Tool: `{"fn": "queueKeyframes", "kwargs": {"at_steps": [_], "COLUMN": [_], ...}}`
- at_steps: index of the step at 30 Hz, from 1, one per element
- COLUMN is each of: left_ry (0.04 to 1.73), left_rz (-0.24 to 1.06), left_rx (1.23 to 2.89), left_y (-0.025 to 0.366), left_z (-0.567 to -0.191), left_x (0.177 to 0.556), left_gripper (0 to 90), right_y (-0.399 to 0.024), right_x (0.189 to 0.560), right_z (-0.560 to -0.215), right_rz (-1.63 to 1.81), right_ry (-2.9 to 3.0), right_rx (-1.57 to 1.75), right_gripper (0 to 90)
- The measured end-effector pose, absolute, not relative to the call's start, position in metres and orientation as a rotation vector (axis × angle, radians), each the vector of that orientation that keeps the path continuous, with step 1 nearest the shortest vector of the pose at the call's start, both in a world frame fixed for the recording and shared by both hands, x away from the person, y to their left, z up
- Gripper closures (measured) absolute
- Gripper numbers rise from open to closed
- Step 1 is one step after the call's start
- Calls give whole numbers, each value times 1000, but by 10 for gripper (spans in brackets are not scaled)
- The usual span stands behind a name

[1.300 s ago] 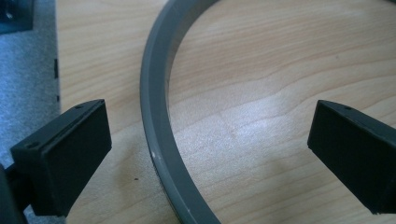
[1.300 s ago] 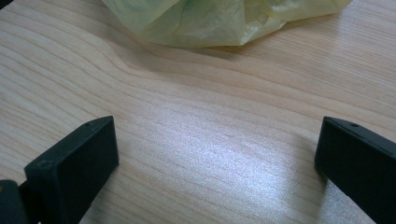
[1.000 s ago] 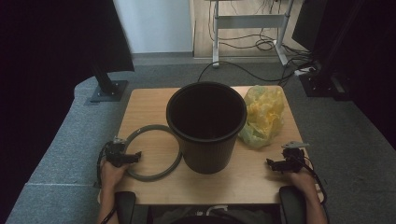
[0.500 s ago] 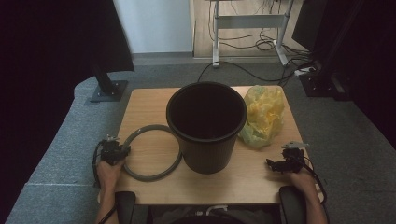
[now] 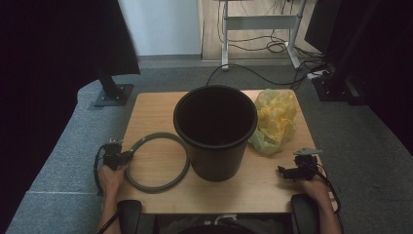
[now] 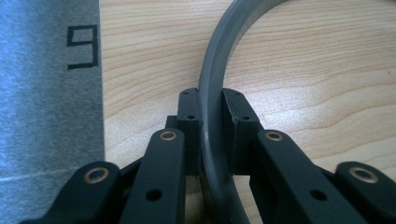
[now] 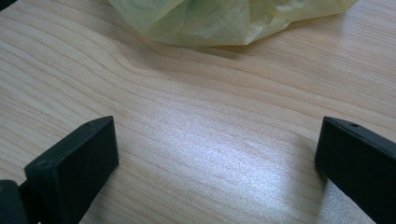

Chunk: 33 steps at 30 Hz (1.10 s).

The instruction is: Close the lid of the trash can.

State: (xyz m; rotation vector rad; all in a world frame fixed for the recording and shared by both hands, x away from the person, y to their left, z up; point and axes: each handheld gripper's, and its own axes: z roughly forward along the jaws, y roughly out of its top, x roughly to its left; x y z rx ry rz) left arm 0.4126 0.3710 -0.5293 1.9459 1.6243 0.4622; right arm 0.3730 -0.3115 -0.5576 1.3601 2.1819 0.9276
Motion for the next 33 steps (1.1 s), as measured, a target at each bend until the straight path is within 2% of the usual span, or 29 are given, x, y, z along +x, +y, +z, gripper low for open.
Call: {"fn": "queueKeyframes", "kwargs": {"at_steps": [13,33], "left_ry": [1641,1615], "left_rz": [362,297], "left_rx": [1868,1905], "left_y": [379,391], "left_z": [-520,-483], "left_x": [412,415], "left_gripper": [787,787], "right_y": [-311,-312], "right_x": [373,373], "right_z": [-558,-558], "right_rz": [928,928], "right_ry": [2182,2182], "right_rx": [1360,1360], "right_gripper": [0,0]}}
